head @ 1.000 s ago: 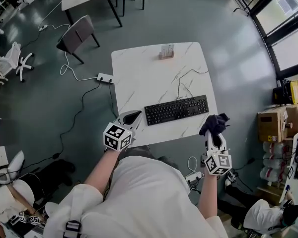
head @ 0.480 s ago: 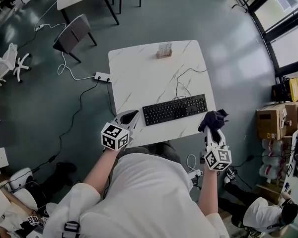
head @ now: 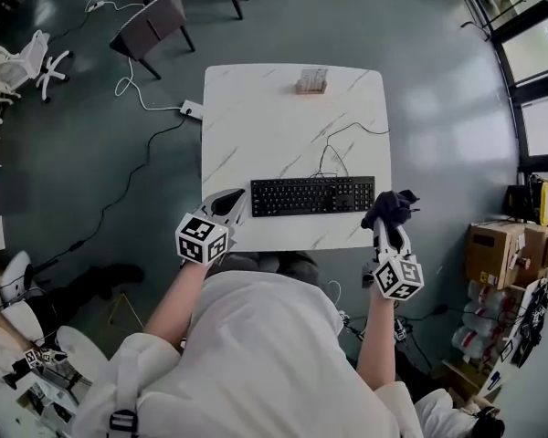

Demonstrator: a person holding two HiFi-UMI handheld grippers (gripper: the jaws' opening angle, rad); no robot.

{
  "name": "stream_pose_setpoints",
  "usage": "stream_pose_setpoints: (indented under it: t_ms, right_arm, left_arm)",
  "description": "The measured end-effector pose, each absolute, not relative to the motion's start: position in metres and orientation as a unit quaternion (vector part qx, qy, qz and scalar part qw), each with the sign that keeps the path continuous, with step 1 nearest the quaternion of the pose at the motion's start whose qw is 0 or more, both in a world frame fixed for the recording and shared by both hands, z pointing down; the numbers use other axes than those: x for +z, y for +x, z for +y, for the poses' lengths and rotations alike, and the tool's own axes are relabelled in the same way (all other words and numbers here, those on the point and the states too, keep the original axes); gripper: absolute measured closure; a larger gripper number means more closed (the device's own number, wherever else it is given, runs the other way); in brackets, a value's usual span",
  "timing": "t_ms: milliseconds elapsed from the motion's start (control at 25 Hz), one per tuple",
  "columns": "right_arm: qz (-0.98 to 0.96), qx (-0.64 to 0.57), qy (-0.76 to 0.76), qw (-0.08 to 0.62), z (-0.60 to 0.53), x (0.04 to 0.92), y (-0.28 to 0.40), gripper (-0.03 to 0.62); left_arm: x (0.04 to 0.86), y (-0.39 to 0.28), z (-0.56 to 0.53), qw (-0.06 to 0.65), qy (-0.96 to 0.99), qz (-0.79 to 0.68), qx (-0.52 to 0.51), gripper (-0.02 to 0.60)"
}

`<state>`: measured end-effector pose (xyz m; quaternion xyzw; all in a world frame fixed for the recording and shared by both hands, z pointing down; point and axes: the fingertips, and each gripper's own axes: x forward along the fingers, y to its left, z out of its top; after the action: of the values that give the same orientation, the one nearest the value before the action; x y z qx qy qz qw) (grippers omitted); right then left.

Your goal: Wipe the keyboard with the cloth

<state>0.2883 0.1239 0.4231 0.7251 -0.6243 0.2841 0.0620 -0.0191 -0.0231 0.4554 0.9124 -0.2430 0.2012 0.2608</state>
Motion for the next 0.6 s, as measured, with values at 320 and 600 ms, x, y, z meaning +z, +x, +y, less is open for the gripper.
stream_pose_setpoints:
  t_ms: [320,600]
  right_arm:
    - [-0.631,0.354,0.686,0.068,0.107,0.471,0.321,0.497]
    - [-0.625,0.395,0.664,0.113,0.117,0.525,0.357,0.497]
  left_arm:
    - [0.518,-0.025,-0.008,0.29,0.877,-0.289,0.25,0.575]
    - [0.587,-0.041,0.011,0.357,0.835,-0.319,0.271,0.575]
